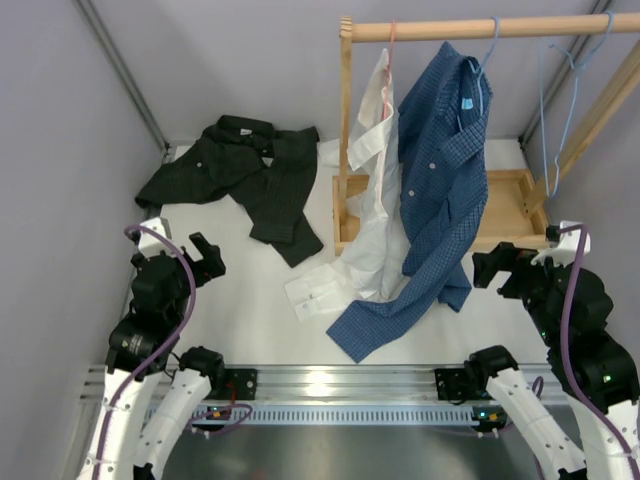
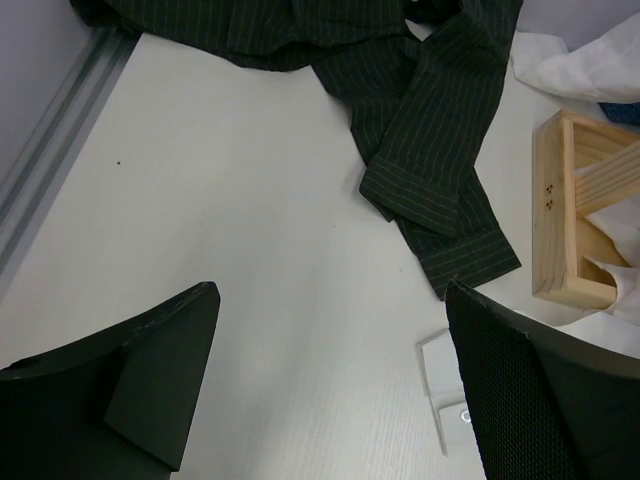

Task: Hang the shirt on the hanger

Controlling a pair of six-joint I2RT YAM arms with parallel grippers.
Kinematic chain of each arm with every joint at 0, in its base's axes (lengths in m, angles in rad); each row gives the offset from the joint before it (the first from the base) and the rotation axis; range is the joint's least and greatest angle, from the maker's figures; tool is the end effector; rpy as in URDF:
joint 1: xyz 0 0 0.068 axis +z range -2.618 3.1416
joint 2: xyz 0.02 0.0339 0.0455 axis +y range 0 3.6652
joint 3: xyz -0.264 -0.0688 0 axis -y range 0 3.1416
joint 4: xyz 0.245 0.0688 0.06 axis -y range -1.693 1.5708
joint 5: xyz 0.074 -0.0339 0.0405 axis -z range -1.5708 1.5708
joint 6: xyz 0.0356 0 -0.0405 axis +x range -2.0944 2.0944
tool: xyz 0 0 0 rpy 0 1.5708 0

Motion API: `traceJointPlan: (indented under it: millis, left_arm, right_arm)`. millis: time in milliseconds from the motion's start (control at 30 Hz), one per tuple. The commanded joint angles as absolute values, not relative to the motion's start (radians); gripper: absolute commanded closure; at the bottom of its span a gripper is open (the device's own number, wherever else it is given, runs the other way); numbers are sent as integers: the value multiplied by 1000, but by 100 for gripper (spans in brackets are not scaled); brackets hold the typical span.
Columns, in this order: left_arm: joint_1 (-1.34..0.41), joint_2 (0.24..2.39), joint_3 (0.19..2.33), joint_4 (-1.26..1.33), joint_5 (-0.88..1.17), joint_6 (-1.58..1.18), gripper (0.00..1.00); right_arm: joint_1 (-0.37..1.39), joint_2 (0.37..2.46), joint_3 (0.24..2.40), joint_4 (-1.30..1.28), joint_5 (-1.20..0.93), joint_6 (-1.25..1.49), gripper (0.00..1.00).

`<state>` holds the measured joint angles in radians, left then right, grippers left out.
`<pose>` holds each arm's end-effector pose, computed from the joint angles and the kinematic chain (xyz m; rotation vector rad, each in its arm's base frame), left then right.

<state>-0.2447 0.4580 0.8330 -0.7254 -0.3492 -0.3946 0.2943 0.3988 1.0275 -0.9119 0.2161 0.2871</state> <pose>0.0904 -0.0100 0.3389 -0.3732 1.8634 -0.0986 0.0443 0.0055 0.3782 0.1436 1.8466 0.2052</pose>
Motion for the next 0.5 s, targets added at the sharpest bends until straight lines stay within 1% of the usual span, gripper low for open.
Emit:
traceJointPlan:
  millis: [0,133,267,333,367,400,467]
  left_arm:
    - [-249,485,887,-710,-356,-419,2]
    - [-249,538,945,-733,-354,-451,2]
    - [-247,687,1014,-752,-387,-524,2]
    - [-247,823,1087,-749,-408,-554,2]
    - [-247,880,1116,-743,-452,-566,2]
    - [-245,999,1184,-721,-483,-563,2]
    - [-220,1131,1276,-716,-541,-565,4]
  right_arm:
    - [307,379,1032,-856,198,262,1]
    - [307,354,1029,-838,134,248,1]
    - [307,333,1028,-822,109,253,0]
    - [307,334,1031,-821,80,256,1]
    - [305,334,1028,-821,66,256,0]
    - [307,334,1028,-819,40,261,0]
    - [307,331,1017,-815,14,264,0]
